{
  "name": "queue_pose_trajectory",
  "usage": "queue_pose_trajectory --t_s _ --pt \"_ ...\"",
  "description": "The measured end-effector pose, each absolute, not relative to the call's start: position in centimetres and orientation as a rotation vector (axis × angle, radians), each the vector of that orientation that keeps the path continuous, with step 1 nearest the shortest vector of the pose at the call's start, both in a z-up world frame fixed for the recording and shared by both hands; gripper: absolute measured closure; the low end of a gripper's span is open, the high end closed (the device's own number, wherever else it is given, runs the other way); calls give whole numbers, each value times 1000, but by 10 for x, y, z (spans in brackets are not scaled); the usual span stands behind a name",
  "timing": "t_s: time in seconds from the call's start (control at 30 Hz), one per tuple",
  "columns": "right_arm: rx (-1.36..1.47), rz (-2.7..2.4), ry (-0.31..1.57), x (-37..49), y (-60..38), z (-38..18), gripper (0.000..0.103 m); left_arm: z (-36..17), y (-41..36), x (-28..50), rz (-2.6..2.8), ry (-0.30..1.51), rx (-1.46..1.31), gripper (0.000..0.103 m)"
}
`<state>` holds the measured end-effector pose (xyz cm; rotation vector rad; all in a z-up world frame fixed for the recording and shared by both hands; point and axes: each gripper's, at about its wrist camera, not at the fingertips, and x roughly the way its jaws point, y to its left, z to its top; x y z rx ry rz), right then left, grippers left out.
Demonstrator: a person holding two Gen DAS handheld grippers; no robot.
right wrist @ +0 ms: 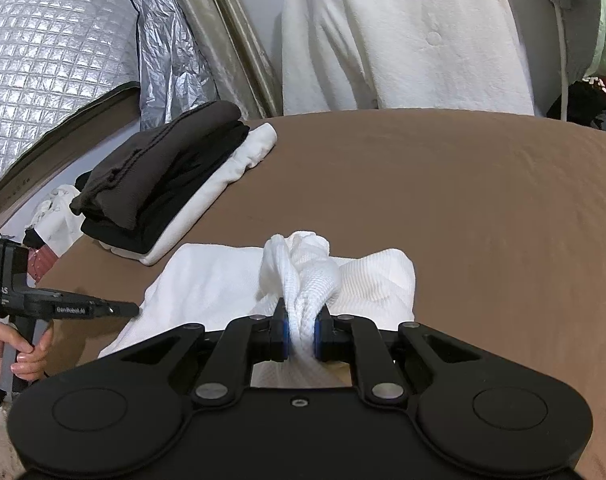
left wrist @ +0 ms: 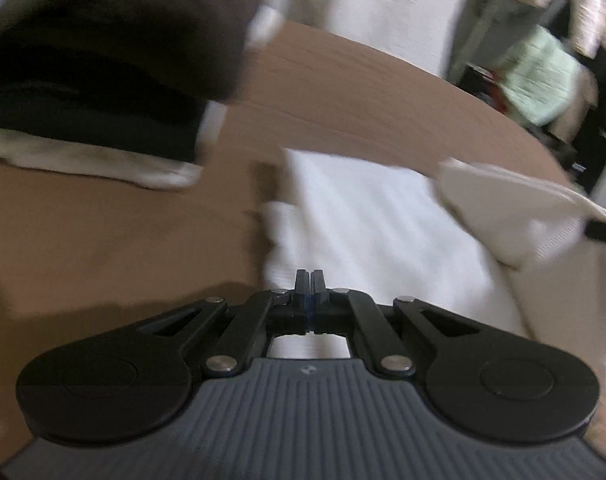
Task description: Fold clothes
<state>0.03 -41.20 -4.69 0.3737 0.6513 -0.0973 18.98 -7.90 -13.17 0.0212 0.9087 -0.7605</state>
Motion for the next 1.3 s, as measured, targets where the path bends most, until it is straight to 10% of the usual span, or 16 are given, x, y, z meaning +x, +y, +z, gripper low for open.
queue_pose_trajectory --t_s 0.37,0.47,0.53,0.73,0.87,0.97,1.2,1.3 --pt "350 -62 653 6 -397 -44 89 -125 -4 205 -313 846 -15 100" --pt "337 -60 662 9 -394 -43 89 -115 -40 182 -582 802 28 84" --pt "331 -58 664 11 -392 -42 89 -111 -71 167 -697 743 132 54" --pt "332 -44 666 16 -390 -44 89 -121 -143 130 -962 705 401 42" --pt "346 -34 672 20 -392 -47 89 -142 -163 139 -951 807 418 43" --pt "352 -32 680 23 -395 -48 89 -152 -163 142 -956 858 428 85" --pt "367 -35 695 25 -405 -54 89 -168 -162 155 -927 893 365 85" --pt "371 -42 703 25 -407 -56 89 -171 -163 157 -921 888 357 103"
